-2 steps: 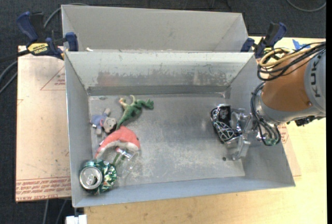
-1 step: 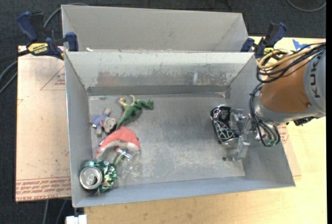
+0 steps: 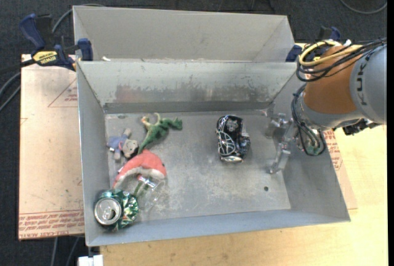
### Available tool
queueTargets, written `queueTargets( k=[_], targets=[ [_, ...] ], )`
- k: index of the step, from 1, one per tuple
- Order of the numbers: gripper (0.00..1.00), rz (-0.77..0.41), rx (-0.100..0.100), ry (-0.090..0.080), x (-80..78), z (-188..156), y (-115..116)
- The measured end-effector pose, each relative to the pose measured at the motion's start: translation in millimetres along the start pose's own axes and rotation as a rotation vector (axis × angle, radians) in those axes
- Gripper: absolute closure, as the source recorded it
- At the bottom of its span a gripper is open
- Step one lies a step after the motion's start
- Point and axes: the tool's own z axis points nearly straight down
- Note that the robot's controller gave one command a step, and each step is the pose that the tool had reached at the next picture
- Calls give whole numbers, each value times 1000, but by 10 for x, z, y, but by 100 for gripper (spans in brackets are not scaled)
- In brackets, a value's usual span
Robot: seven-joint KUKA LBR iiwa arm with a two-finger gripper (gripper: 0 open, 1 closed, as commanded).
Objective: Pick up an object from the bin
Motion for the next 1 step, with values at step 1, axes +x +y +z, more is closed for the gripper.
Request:
queueTargets(
  k=[1],
  targets=[
    [0,99,1,-6,42,3,-1]
  ],
)
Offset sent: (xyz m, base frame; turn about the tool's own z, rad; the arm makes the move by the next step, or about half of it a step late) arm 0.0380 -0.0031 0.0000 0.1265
